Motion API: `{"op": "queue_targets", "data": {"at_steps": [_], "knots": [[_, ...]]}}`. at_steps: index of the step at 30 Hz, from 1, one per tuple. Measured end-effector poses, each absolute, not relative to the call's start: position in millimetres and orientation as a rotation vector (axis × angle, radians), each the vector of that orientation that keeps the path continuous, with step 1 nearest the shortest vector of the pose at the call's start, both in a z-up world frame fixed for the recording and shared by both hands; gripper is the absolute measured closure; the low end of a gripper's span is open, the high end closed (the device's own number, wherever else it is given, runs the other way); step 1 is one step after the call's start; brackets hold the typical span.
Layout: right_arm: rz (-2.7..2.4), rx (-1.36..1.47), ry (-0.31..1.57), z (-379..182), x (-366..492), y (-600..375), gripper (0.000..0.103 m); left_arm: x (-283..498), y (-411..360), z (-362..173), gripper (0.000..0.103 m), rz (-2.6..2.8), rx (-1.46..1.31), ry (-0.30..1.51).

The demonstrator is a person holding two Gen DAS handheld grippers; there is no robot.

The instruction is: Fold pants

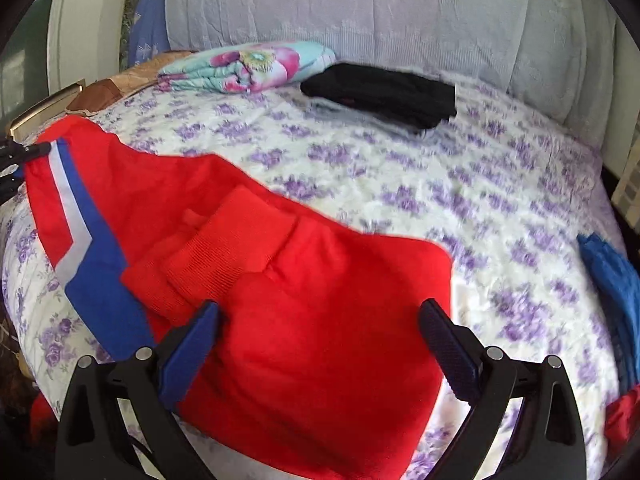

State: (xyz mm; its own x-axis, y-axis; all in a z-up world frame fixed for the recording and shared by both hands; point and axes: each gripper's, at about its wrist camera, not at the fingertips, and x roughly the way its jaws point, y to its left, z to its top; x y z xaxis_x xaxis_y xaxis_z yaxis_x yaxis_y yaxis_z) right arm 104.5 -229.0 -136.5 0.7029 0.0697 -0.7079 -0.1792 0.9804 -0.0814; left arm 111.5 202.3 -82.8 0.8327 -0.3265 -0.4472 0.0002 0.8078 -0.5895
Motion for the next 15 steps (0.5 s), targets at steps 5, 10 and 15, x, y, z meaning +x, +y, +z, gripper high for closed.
{"op": "queue_targets", "data": {"at_steps": [5, 10, 15], "knots": [[0.26, 0.001, 0.692, -115, 86, -240, 0.004, 101, 186, -64, 0.079, -0.206, -0.554, 0.538], [0.093, -0.129, 0.81, -138, 110, -245, 0.004, 97, 169, -50, 0.079, -0.219, -0.513, 0.529], [0.184, -0.115, 0.742, -128, 100, -258, 0.004, 90, 137, -33, 0.079, -0.23, -0.433, 0.512]]}}
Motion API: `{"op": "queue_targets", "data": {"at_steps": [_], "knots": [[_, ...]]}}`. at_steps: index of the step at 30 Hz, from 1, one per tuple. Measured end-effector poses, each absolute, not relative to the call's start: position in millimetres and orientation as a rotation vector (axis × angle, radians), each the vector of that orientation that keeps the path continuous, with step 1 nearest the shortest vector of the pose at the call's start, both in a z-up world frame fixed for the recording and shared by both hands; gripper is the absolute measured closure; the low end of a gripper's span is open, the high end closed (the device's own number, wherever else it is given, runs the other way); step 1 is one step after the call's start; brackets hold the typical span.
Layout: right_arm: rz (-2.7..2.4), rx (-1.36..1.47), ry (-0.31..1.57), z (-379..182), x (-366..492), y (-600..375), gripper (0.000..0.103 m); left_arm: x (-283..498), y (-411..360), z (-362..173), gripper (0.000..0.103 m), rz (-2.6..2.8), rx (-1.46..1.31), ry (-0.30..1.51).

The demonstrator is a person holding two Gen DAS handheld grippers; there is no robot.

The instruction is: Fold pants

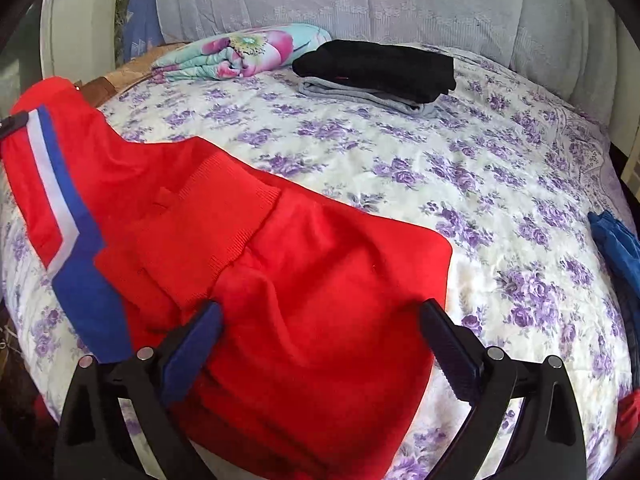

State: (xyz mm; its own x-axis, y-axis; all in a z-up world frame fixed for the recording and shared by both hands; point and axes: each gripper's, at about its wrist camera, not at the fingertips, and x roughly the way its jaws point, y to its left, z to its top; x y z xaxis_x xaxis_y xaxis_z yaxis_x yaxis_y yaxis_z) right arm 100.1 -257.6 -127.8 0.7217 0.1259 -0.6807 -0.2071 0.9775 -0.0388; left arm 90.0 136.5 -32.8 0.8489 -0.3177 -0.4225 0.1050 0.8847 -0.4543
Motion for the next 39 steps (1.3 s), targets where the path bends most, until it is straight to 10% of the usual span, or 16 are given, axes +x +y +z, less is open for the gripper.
{"op": "queue_targets", "data": {"at_steps": [20, 32, 37, 39], "knots": [[0.149, 0.544, 0.572, -143, 56, -448, 0.004, 74, -75, 20, 0.082, -0.334, 0.023, 0.422], [0.239, 0.636, 0.493, -143, 47, -461, 0.004, 51, -219, -67, 0.082, -0.441, 0.42, 0.518], [0.244, 0.643, 0.488, -144, 46, -463, 0.004, 41, -219, -69, 0.071, -0.539, 0.401, 0.551], [0.244, 0.643, 0.488, -144, 46, -463, 0.004, 33, -216, -67, 0.038, -0.572, 0.397, 0.545]]}}
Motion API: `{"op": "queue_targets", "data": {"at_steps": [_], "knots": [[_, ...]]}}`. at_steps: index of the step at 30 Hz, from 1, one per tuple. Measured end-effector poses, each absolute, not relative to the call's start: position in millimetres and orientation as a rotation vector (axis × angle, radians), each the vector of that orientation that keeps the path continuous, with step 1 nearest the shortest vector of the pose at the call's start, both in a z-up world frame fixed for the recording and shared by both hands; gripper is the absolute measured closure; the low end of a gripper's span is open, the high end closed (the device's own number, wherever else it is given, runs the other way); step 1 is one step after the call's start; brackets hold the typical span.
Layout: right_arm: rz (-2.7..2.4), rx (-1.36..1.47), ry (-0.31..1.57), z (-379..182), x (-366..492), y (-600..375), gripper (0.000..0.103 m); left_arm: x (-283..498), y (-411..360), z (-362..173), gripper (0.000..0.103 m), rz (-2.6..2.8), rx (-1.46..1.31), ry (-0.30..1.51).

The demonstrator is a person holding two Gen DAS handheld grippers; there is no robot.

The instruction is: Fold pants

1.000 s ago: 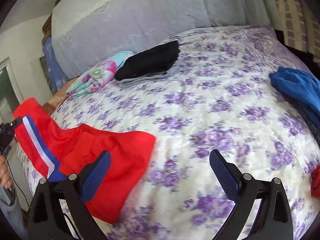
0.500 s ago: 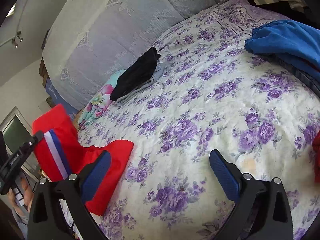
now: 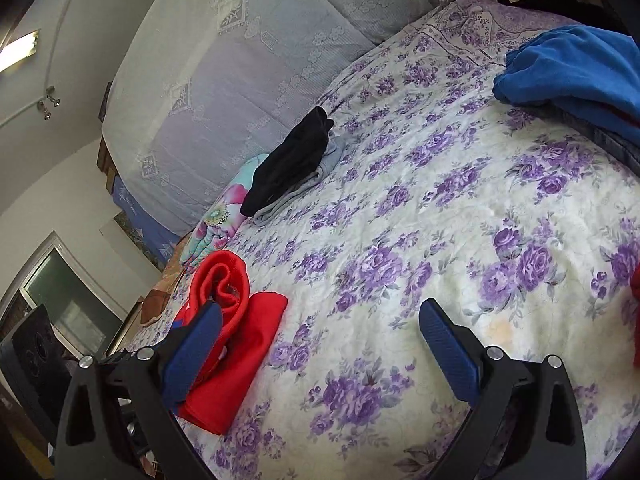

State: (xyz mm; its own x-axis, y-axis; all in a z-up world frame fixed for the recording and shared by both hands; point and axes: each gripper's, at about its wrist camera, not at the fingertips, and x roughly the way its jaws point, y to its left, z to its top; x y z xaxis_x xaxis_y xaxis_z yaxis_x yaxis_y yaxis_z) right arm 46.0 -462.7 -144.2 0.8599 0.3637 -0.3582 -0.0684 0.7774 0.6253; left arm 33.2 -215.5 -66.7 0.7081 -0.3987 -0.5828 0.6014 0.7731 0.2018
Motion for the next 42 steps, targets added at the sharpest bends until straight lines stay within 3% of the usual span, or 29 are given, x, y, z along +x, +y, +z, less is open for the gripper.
{"op": "queue_targets", "data": {"at_steps": [4, 8, 15, 20, 22, 24, 31, 42], "knots": [[0.241, 0.638, 0.488, -144, 46, -463, 0.004, 19, -194, -52, 0.037, -0.562, 0.366, 0.474], [0.246, 0.588, 0.5, -136, 46, -452, 0.004, 32, -158, -34, 0.028, -0.458, 0.283, 0.442], [0.408, 0.333, 0.454, -94, 51, -375, 0.008, 71, -95, -36, 0.025, -0.328, 0.119, 0.521], [0.437, 0.15, 0.529, -91, 78, -323, 0.03, 84, -70, -52, 0.021, -0.31, 0.053, 0.585], [0.421, 0.091, 0.589, -100, 86, -309, 0.05, 87, -64, -59, 0.021, -0.306, 0.045, 0.599], [0.415, 0.093, 0.634, -109, 87, -309, 0.059, 92, -60, -65, 0.021, -0.304, 0.042, 0.621], [0.431, 0.147, 0.676, -104, 68, -311, 0.063, 106, -48, -91, 0.021, -0.295, 0.027, 0.703], [0.398, 0.217, 0.746, -136, 74, -315, 0.063, 102, -22, -105, 0.011, -0.3, -0.015, 0.724]]}}
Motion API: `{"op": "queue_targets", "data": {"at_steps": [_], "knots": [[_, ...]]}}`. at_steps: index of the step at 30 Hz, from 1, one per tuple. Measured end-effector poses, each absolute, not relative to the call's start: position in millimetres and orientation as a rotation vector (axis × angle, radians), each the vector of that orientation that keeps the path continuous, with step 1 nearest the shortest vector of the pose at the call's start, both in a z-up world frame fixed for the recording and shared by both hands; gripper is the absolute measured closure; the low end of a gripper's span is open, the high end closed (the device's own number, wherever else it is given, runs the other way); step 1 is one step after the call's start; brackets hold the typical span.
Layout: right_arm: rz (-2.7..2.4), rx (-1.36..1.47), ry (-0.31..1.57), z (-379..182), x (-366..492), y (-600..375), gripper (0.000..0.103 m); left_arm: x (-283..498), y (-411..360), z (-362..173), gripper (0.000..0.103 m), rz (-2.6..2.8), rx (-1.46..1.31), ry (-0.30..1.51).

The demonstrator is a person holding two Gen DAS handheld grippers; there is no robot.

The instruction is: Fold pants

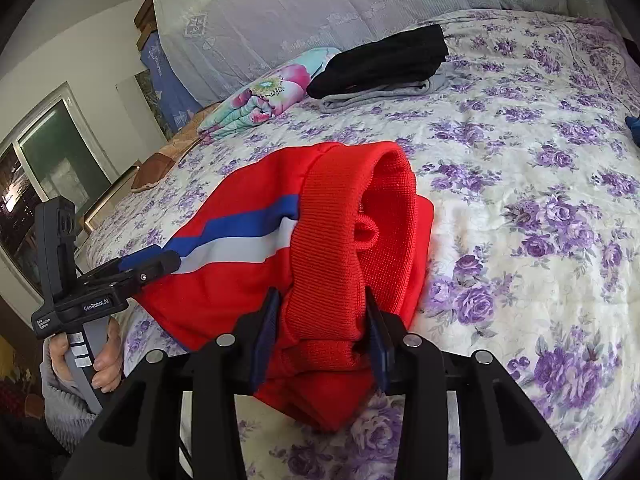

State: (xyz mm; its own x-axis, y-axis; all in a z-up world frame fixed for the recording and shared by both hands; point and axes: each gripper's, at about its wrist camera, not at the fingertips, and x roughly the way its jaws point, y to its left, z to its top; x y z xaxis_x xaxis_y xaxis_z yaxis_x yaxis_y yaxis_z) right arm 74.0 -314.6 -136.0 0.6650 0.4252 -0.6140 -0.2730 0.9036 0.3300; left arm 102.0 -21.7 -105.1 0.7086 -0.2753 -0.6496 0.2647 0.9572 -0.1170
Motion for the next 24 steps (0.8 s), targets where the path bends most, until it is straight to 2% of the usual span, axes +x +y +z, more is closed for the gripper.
{"op": "queue_targets", "data": {"at_steps": [2, 4, 6, 17, 24], "knots": [[0.382, 0.197, 0.738, -129, 70, -310, 0.059, 100, -23, -108, 0.011, -0.291, -0.002, 0.716], [0.363, 0.168, 0.729, -122, 64, -306, 0.041, 98, -23, -109, 0.011, -0.287, 0.005, 0.706], [0.311, 0.11, 0.698, -113, 56, -301, 0.033, 98, -21, -109, 0.011, -0.285, 0.004, 0.702], [0.279, 0.003, 0.503, -49, 49, -278, 0.029, 95, -22, -108, 0.01, -0.27, 0.025, 0.676], [0.353, -0.145, 0.499, -47, 77, -220, 0.029, 95, -22, -109, 0.007, -0.271, 0.024, 0.677]]}}
